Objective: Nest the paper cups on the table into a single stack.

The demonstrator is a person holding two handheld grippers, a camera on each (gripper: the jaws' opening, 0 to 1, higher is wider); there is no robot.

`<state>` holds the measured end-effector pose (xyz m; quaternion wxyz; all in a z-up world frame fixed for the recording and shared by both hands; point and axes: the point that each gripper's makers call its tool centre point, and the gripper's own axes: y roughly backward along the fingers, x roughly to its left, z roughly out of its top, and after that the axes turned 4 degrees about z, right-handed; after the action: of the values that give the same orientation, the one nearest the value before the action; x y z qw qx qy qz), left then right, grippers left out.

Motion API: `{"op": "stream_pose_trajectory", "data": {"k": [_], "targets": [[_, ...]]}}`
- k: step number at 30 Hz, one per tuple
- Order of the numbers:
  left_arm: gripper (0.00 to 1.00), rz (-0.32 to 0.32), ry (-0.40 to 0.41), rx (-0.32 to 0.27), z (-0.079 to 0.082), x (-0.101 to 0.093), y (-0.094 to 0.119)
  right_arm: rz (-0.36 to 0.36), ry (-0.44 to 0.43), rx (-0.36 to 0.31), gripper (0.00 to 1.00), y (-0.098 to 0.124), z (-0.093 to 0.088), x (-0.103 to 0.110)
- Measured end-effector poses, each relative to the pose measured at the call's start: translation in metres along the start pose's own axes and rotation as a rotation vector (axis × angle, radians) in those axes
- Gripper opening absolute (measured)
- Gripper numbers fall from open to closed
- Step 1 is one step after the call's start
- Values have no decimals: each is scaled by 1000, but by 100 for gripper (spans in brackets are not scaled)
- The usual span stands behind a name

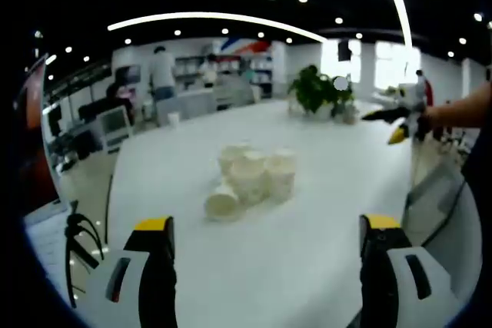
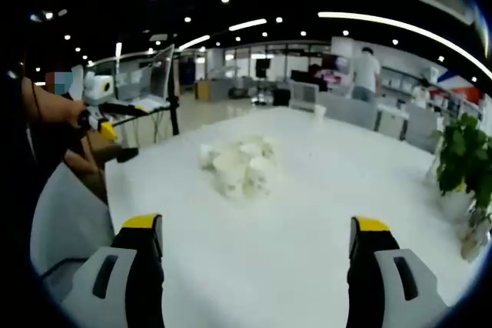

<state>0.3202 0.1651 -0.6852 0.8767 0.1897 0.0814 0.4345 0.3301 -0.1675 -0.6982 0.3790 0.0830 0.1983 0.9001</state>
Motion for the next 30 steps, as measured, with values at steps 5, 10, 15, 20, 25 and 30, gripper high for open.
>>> {"op": "stream_pose_trajectory", "data": {"k": [5, 10, 15, 20, 25, 30], "targets": [[98, 8, 9, -6, -1, 2, 0, 2, -2, -1, 100, -3, -2, 3], [98, 6, 10, -6, -2, 1, -2, 1, -11, -2, 100, -3, -2, 6], [98, 8, 15, -10, -1, 2, -4, -7, -12, -17, 100, -4, 3, 5], [98, 8, 16, -15, 2, 0, -5, -8, -12, -21, 100, -3, 6, 6], [98, 14, 20, -18, 2, 1, -6, -2, -11, -17, 100, -4, 4, 9], [98, 17, 21, -16, 1, 2, -6, 2, -17, -17, 100, -5, 2, 13]]}}
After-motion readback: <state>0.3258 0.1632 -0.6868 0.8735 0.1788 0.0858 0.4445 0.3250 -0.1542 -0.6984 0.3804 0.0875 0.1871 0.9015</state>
